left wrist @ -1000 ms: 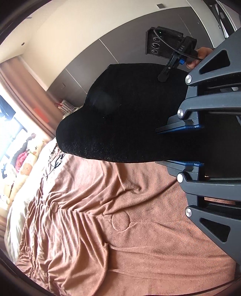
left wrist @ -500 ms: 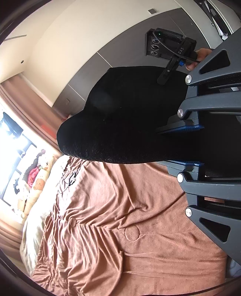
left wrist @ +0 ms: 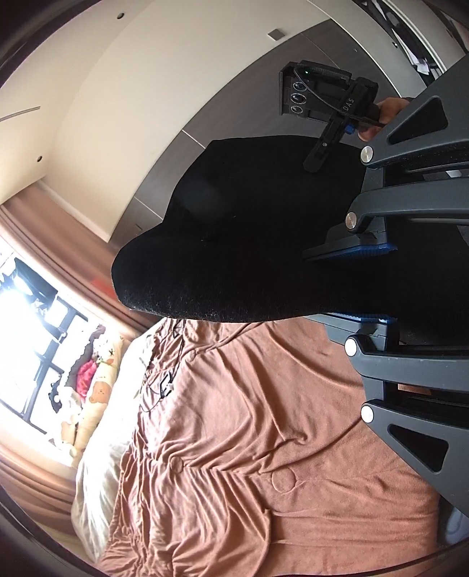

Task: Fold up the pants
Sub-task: 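Lift the folded black pants with both tools and carry them across the bed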

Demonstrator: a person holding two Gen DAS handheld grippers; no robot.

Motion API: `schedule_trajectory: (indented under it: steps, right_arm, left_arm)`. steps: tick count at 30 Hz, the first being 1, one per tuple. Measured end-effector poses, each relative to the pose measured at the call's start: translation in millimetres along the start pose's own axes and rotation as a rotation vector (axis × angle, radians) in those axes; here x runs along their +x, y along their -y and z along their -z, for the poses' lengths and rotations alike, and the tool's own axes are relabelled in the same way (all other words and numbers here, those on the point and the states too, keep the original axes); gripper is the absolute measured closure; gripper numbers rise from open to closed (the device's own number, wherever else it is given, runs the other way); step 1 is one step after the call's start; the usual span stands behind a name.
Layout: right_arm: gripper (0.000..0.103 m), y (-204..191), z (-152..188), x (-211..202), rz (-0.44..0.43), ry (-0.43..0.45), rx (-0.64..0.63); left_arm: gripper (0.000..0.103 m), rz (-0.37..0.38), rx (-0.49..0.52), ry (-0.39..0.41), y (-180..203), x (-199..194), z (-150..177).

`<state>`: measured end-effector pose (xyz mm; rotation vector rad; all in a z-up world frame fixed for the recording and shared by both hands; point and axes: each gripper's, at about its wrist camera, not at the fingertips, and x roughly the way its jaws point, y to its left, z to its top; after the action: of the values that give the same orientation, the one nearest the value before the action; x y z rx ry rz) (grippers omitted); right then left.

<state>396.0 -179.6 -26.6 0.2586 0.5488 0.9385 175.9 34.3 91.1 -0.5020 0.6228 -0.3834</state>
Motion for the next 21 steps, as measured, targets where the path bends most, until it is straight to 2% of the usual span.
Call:
schedule_trajectory:
  steps: [11,21]
  right_arm:
    - [0.078,21.4,-6.0,-32.5,0.025,0.049,-0.041]
    - [0.078,38.9,-9.7,-54.7,0.059,0.071,-0.083]
  left_arm:
    - [0.077,0.037,0.074,-0.001,55.2,5.9,-9.2]
    - [0.077,0.058,0.119,-0.015,90.4,37.2,-17.4]
